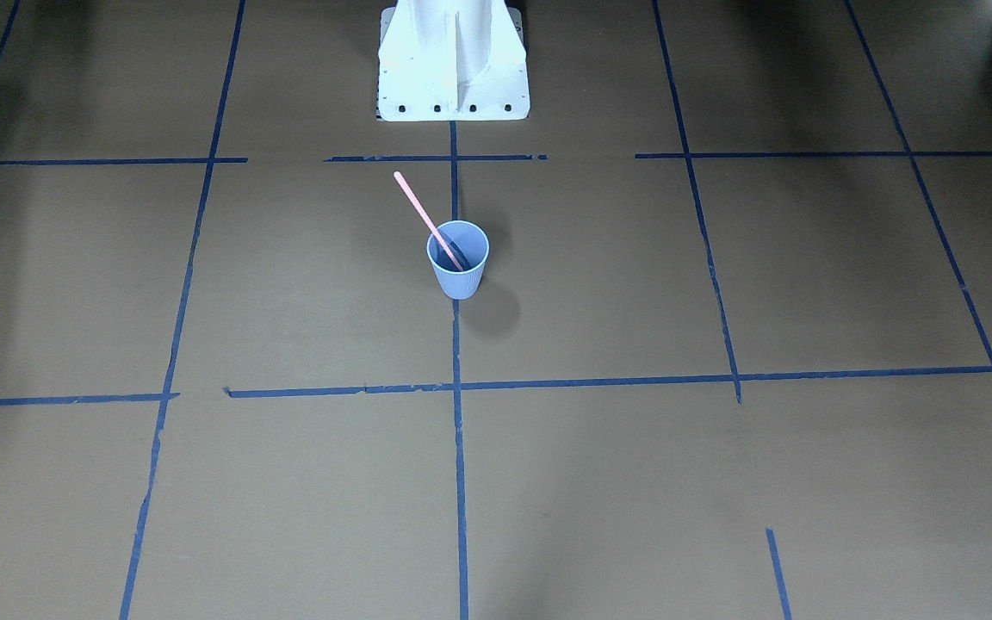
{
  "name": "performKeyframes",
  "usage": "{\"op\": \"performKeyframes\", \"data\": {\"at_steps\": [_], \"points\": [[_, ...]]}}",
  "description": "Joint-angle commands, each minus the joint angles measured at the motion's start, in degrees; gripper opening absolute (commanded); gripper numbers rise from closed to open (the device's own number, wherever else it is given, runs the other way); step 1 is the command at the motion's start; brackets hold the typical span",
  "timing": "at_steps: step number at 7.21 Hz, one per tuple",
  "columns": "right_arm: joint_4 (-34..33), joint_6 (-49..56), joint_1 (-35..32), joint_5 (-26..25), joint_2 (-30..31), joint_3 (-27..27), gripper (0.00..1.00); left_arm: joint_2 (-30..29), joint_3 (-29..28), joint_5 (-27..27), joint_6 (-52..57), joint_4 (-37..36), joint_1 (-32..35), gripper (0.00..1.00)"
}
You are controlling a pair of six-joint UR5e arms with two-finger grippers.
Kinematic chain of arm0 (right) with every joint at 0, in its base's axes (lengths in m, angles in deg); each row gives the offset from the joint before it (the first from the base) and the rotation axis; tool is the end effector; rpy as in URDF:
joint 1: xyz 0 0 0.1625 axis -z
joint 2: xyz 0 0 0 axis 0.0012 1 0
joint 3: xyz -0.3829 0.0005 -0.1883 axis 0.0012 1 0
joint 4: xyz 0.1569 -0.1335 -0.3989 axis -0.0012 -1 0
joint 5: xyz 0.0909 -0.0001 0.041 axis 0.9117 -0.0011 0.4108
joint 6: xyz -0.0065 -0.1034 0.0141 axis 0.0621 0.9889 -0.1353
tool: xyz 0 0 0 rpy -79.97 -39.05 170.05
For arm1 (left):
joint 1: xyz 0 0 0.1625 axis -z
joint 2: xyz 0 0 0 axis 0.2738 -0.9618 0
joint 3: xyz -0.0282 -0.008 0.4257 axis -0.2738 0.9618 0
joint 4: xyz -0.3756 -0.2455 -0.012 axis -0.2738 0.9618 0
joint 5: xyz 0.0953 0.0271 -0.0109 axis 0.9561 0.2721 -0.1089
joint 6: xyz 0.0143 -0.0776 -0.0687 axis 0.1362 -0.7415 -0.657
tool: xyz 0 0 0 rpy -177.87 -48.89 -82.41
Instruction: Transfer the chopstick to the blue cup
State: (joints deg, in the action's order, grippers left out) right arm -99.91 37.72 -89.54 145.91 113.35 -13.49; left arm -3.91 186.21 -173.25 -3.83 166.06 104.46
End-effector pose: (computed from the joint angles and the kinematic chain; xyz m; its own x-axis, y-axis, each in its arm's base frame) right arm 0.0513 -0.5464 0.5650 0.6607 -0.2646 0.7025 0.1462 0.9633 0.2253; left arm -0.0502 -0.5280 0.5992 0.7364 0.1566 -0.6582 -0.1066 0.9875 0.1158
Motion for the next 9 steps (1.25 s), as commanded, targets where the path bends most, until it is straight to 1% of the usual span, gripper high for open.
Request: {"op": "performKeyframes", "data": {"at_steps": [1,4,8,9], "points": [[0.04,0.43,0.00,0.17,-0.33,-0.08,1.00,-0.03,0.24,-0.05,0.00,-0.07,-0.06,1.00],[0.04,0.08,0.00,0.87,-0.24,-1.39,1.00,-0.03,0.59,0.13,0.00,-0.07,0.02,1.00],[0.12,0.08,0.00,0.96,0.37,-1.74,1.00,0.15,0.33,-0.22,0.00,0.02,0.02,1.00],[0.12,0.08,0.00,0.96,0.55,-1.40,1.00,0.15,1.20,-0.22,0.00,0.02,0.02,1.00]]}}
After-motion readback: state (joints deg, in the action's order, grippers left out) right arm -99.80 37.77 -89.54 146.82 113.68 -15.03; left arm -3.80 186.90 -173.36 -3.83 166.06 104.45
